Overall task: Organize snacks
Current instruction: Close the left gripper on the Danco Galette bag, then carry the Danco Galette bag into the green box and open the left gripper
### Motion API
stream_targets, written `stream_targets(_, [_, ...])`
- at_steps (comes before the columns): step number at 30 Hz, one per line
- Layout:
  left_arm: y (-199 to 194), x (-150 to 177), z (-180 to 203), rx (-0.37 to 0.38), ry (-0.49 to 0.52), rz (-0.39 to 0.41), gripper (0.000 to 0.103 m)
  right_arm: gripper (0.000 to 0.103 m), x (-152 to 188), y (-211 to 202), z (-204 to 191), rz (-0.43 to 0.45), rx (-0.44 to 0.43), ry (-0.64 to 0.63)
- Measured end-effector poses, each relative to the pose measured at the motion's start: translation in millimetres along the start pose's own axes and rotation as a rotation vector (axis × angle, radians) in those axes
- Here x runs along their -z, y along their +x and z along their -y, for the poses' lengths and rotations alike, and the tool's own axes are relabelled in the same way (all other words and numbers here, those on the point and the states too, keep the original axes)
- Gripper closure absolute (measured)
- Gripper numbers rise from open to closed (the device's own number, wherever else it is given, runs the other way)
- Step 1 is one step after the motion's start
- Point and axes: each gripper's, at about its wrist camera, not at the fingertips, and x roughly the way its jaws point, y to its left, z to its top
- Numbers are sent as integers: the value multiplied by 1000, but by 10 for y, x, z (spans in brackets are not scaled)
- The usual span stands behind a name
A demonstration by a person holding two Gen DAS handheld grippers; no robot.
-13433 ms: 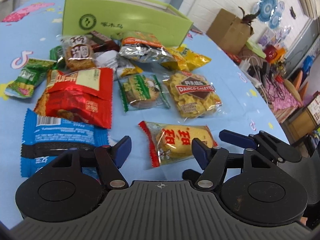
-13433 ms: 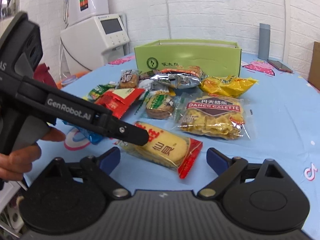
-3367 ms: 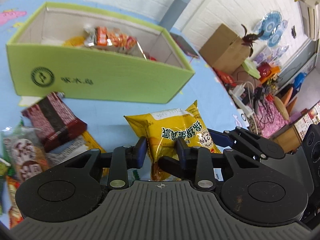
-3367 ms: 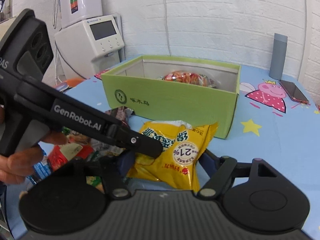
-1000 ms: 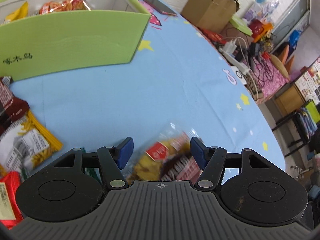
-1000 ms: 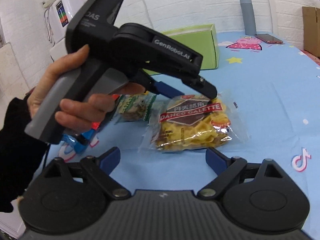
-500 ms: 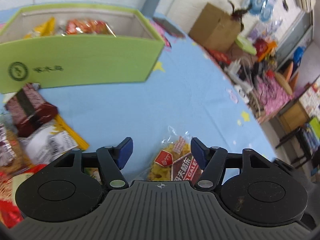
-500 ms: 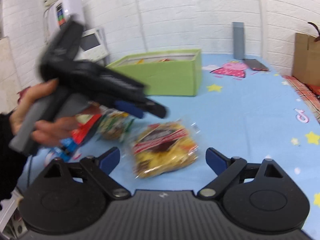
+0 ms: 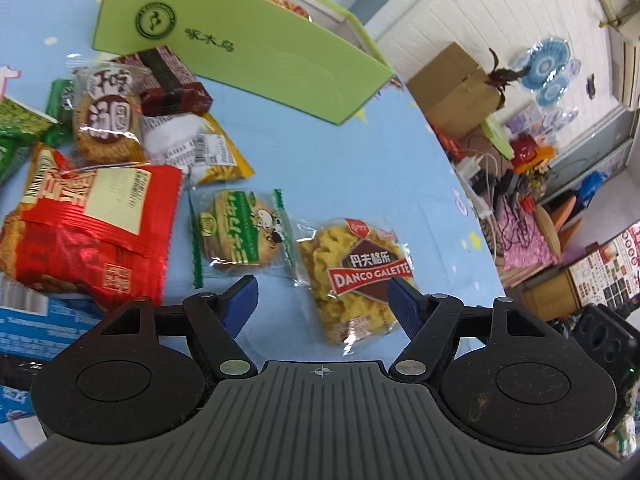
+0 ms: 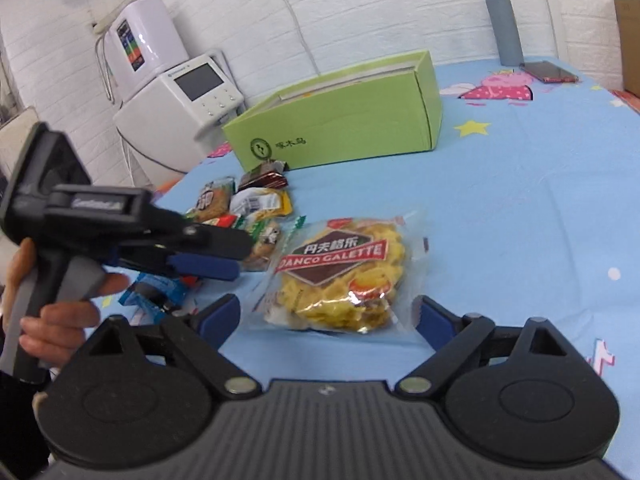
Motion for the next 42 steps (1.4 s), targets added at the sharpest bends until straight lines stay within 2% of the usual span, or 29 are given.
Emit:
stream_targets(4, [75, -3, 61, 4, 24, -12, 40, 9, -141, 25, 109, 24, 114, 3])
stream_targets(9, [203, 15, 105, 4, 29, -15, 40, 9, -152, 268, 133, -23, 116, -44])
stream_targets(11, [227, 40, 125, 9, 40, -10, 41, 10, -100, 310, 99, -5, 109, -74])
stream_targets(12, [248, 51, 148, 7, 49, -8, 48, 10, -88, 316, 69, -1, 107, -81])
stream_targets(13, [277, 67, 181, -3, 60, -13, 59, 18, -81, 323, 25, -6, 98, -92])
stream_targets(14, [287, 86, 228, -28, 79, -6, 65, 21, -72, 325, -29, -12, 79, -100])
stream_targets(15, [304, 112, 296, -73, 109, 2, 74, 22, -64, 325, -80, -20, 80, -109])
stream_targets(16, [299, 137, 342, -86, 129, 5, 80, 23, -50, 309, -150, -20, 101, -130])
stream_targets(18, [239, 182, 415, -58, 140, 6, 93, 24, -36, 226, -269, -9, 123, -166])
stream_targets(21, [158, 223, 477, -57, 149, 16, 93, 24, -30, 93, -368, 9, 122, -185])
stream_targets(26, [122, 323, 371, -34, 110, -27, 91, 24, 101, 14, -332, -8, 104, -127])
stream_targets(27, [101, 360, 337, -43, 108, -31, 85, 24, 148, -11, -322, -12, 101, -113])
stream_targets(29, [50, 398, 260, -40, 94, -26, 72, 14, 252, -81, -299, -13, 107, -81])
stream_targets(31, [-3, 391, 216, -23, 81, -10, 57, 11, 309, -161, -267, 1, 105, -47])
stream_targets(35, [14, 357, 217, -4, 80, -17, 51, 10, 318, -302, -180, 51, 133, 3])
stream_targets(38, [90, 428, 237, 16, 109, -8, 51, 10, 329, -266, -157, 47, 145, 8])
stream_targets(39, [115, 456, 268, 23, 127, -2, 55, 10, 352, -223, -174, 34, 144, -2])
stream_targets(40, [160, 485, 293, 50, 127, -18, 74, 8, 389, -159, -210, 20, 136, -17])
stream_targets(42, [232, 535, 356, 69, 133, -33, 81, 8, 433, -73, -390, 18, 179, -102])
